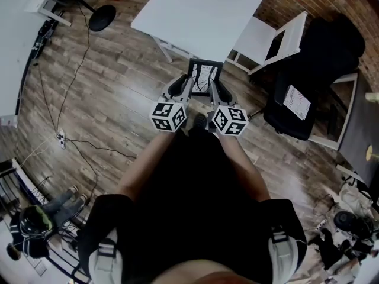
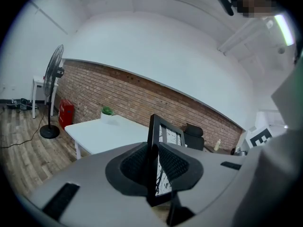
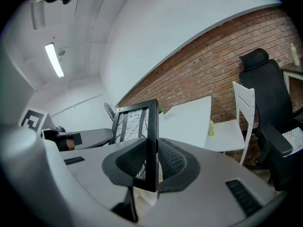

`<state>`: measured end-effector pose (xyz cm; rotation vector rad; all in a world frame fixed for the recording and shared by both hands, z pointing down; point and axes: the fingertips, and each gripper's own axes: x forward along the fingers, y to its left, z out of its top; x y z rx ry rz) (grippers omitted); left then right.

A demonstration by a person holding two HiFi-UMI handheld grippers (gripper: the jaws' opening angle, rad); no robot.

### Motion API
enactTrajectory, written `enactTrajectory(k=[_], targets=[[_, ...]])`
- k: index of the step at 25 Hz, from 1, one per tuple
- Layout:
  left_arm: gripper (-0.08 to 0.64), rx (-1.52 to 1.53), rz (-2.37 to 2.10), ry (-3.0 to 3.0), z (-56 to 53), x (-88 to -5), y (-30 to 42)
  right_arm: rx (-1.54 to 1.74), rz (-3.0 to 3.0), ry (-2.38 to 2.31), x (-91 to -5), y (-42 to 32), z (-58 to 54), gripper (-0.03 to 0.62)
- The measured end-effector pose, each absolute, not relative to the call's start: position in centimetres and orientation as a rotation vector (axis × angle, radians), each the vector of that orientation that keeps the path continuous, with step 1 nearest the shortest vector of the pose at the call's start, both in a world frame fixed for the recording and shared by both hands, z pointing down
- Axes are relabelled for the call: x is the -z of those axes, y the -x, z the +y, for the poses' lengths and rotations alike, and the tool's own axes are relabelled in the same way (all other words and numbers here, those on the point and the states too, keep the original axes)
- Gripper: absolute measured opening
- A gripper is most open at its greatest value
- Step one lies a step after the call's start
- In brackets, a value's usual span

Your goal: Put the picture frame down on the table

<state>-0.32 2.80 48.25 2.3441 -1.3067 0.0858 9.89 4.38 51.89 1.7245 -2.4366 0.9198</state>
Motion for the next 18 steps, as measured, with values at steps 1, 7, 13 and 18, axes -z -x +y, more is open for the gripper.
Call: enactTrajectory(k=[1, 7, 13, 18], targets=[[0.081, -0.081, -1.311, -2.342, 2.6, -48.2, 0.2, -0.92, -2.441, -1.719, -51.9, -10.0, 4.1, 0.071], [0.081, -0.066, -1.333, -2.327, 2.0, -48.1, 0.5, -0.918, -2.462, -1.686, -51.8, -9.8, 3.2, 0.071], [0.081, -0.065, -1.351, -2.315, 1.8, -48.1, 1.1, -0.914, -2.47, -1.653, -51.9, -9.1, 2.7, 0.071], [0.081, -0.054, -1.354, -2.303, 0.7, -48.5, 1.5, -0.906, -2.464, -1.644, -52.2, -8.8, 1.6, 0.071]])
